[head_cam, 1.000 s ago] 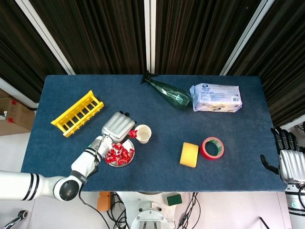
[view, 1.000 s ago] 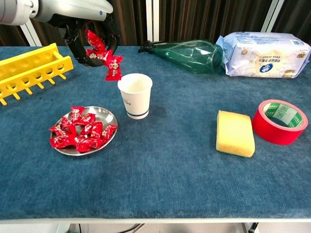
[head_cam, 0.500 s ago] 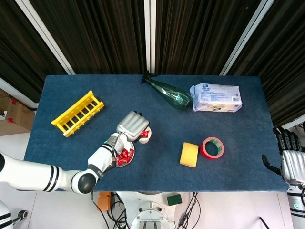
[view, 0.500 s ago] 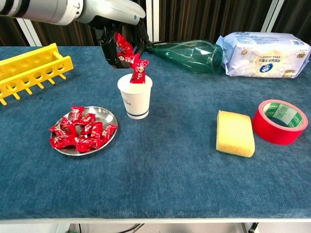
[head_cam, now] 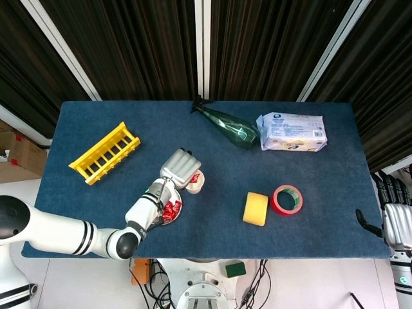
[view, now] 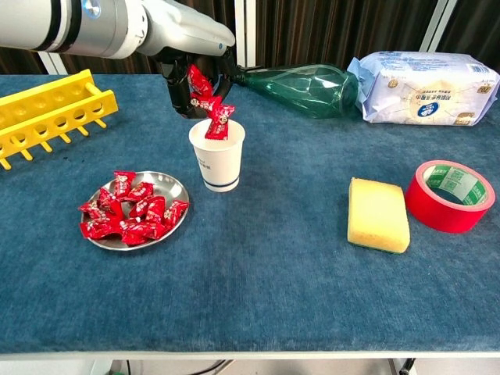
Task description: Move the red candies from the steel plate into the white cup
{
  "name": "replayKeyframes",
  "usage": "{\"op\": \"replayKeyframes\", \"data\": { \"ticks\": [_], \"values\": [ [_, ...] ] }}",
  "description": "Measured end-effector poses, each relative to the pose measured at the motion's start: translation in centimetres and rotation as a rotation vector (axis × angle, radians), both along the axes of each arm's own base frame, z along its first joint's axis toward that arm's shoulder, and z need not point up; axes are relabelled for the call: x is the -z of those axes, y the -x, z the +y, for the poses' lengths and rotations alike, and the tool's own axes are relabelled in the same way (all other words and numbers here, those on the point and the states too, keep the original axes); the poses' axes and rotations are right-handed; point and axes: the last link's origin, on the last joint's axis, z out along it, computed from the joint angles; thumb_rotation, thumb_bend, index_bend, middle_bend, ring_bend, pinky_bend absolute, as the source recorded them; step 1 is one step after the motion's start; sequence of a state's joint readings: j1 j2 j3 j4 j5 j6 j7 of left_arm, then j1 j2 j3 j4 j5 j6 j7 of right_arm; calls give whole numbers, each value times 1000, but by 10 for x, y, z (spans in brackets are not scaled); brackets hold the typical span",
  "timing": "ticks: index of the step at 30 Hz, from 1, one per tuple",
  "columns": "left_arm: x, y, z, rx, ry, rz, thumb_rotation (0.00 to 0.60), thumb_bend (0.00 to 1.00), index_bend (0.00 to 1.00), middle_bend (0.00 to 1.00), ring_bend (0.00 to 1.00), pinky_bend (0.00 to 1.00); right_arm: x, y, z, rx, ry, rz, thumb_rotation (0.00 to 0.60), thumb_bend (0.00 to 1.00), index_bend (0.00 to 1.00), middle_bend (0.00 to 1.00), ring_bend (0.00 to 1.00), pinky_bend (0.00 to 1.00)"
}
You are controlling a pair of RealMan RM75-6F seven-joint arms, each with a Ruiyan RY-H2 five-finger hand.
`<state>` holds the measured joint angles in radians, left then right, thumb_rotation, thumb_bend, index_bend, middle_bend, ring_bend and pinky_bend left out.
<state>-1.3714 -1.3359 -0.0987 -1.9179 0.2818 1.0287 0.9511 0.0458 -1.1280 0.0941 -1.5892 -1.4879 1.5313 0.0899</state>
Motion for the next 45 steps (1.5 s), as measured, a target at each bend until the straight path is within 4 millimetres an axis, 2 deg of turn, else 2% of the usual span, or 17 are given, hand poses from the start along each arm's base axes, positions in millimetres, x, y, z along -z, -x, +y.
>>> {"op": "replayKeyframes", "data": {
  "ticks": [23,45],
  "values": [
    [13,4,3,3,2,24,600,402,549,600,289,341,0,1,-1,5,-5,0,600,322,0,0,0,0],
    [22,5,0,17,12,49,600,393,453,519,288,341,0,1,-2,5,-9,1,600,322,0,0,0,0]
  ]
}}
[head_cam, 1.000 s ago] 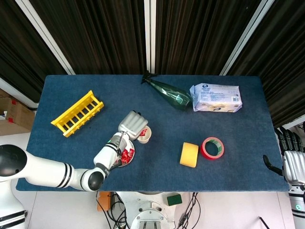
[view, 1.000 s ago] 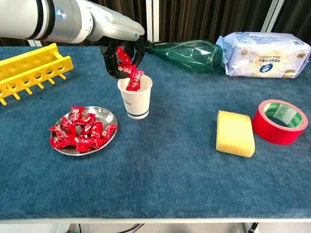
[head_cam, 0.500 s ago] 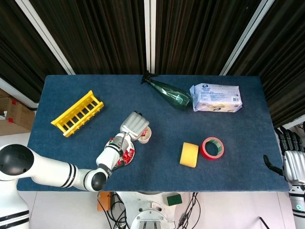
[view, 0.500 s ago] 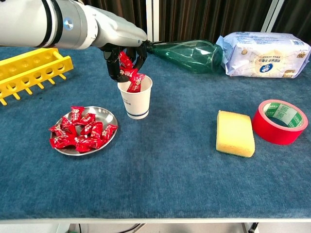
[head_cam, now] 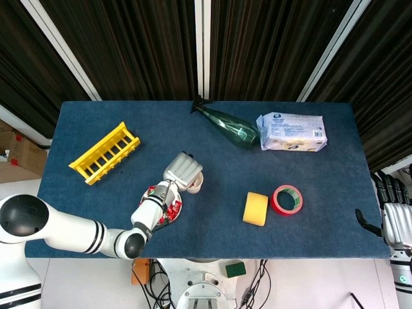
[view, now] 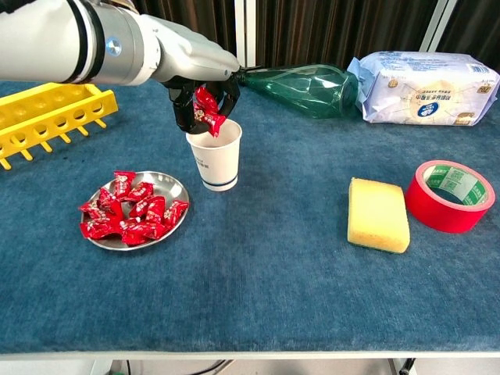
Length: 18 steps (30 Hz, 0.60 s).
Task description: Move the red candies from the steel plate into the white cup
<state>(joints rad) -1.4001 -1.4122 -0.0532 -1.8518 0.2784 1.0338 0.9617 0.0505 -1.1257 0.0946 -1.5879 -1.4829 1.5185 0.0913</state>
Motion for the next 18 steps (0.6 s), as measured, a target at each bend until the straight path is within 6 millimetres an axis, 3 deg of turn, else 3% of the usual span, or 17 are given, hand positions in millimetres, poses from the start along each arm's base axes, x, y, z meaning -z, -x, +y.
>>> {"op": "replayKeyframes", "data": {
  "ticks": [18],
  "values": [
    [3,0,-5,9,20,-3,600,380,384,410,288,342,1,0,-1,8,-4,-1,600,322,0,0,0,0]
  ]
}}
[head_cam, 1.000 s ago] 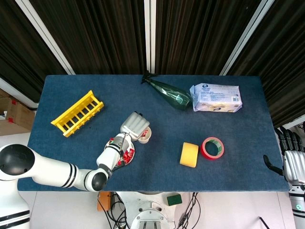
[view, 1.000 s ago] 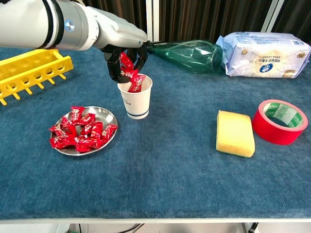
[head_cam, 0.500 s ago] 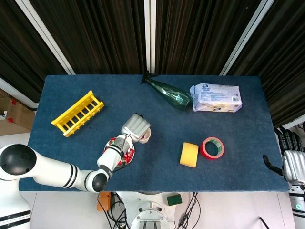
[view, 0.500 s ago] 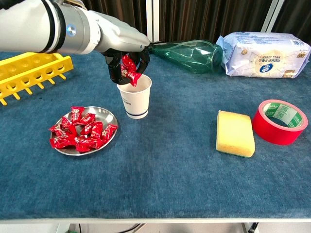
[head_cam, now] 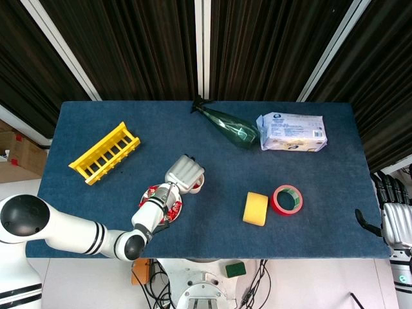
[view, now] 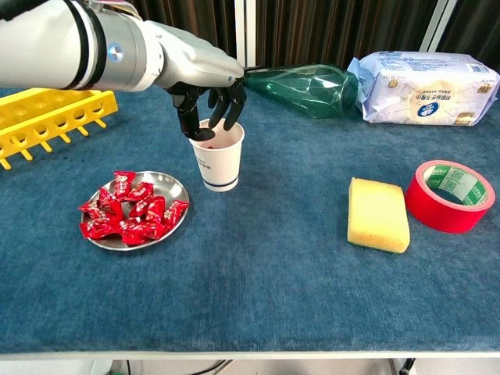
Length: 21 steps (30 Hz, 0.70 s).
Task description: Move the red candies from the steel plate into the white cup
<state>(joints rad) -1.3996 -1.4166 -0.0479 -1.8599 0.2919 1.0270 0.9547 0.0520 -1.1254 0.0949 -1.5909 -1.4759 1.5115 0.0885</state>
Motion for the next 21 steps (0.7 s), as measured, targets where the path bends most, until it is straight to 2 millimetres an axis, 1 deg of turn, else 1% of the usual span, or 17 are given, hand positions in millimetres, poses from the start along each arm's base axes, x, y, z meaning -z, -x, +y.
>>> {"op": "replayKeyframes", "data": {
  "ticks": [7,12,16,17,19,21],
  "values": [
    [-2,-3,-2,9,2,-15,600,380,384,410,288,344,0,0,0,2,-2,1,600,322,0,0,0,0],
    [-13,-6,-7,32,-10,-46,600,368,384,410,288,344,1,1,-1,4,-3,2,600,321,0,0,0,0],
    [-33,-4,-16,51,-45,-81,600,348,384,410,288,344,0,1,-1,7,-5,-1,600,321,0,0,0,0],
    [-42,-2,-19,56,-63,-93,600,347,384,410,288,345,0,2,-1,8,-4,-2,600,321,0,0,0,0],
    [-55,6,-24,58,-95,-112,600,345,385,409,288,347,0,2,-2,11,-2,-4,600,322,0,0,0,0],
    [-71,20,-30,42,-132,-134,600,345,385,410,288,349,-1,2,-2,12,-2,-6,600,322,0,0,0,0]
  ]
}}
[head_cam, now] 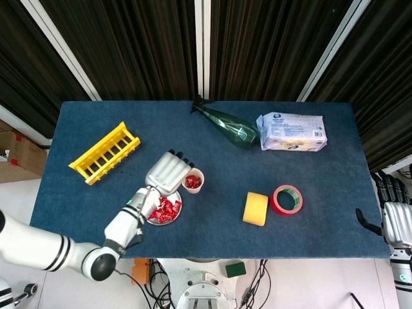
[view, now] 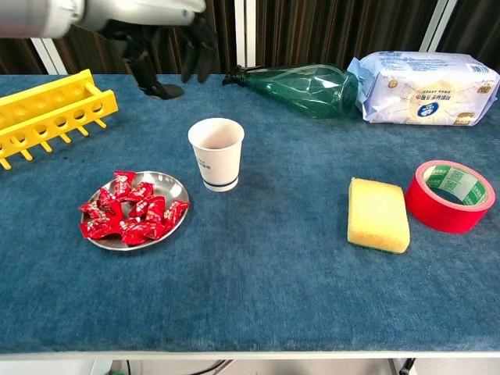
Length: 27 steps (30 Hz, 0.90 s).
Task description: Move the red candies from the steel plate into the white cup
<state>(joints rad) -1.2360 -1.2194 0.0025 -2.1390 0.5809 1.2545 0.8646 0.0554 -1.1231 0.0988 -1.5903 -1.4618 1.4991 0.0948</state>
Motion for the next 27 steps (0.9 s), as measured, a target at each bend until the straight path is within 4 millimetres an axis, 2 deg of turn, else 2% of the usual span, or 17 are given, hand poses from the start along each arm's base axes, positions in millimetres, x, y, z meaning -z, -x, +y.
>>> {"op": "replayKeyframes", "data": {
  "ticks": [3,7,11,14,17,23,27],
  "values": [
    [-17,31,-10,-55,-31,-32,600,344,386,410,288,355,0,-1,0,-1,0,0,600,322,0,0,0,0],
    [-25,76,-27,-137,-28,-79,600,344,366,388,283,358,0,-1,1,-1,-1,0,600,321,0,0,0,0],
    [-20,123,-41,-199,-17,-121,600,344,299,285,216,356,0,-1,2,-2,4,-2,600,321,0,0,0,0],
    [-11,154,-47,-224,-11,-148,600,341,285,269,198,352,-1,-1,2,-4,6,-4,600,322,0,0,0,0],
    [1,176,-55,-225,8,-177,600,312,279,264,180,343,-1,-1,2,-2,3,-4,600,322,0,0,0,0],
    [26,190,-76,-210,91,-164,600,264,277,238,150,324,-1,0,1,0,-1,-6,600,321,0,0,0,0],
    [31,188,-76,-204,91,-163,600,264,279,234,146,322,0,0,1,-1,-2,-7,600,321,0,0,0,0]
  ]
}}
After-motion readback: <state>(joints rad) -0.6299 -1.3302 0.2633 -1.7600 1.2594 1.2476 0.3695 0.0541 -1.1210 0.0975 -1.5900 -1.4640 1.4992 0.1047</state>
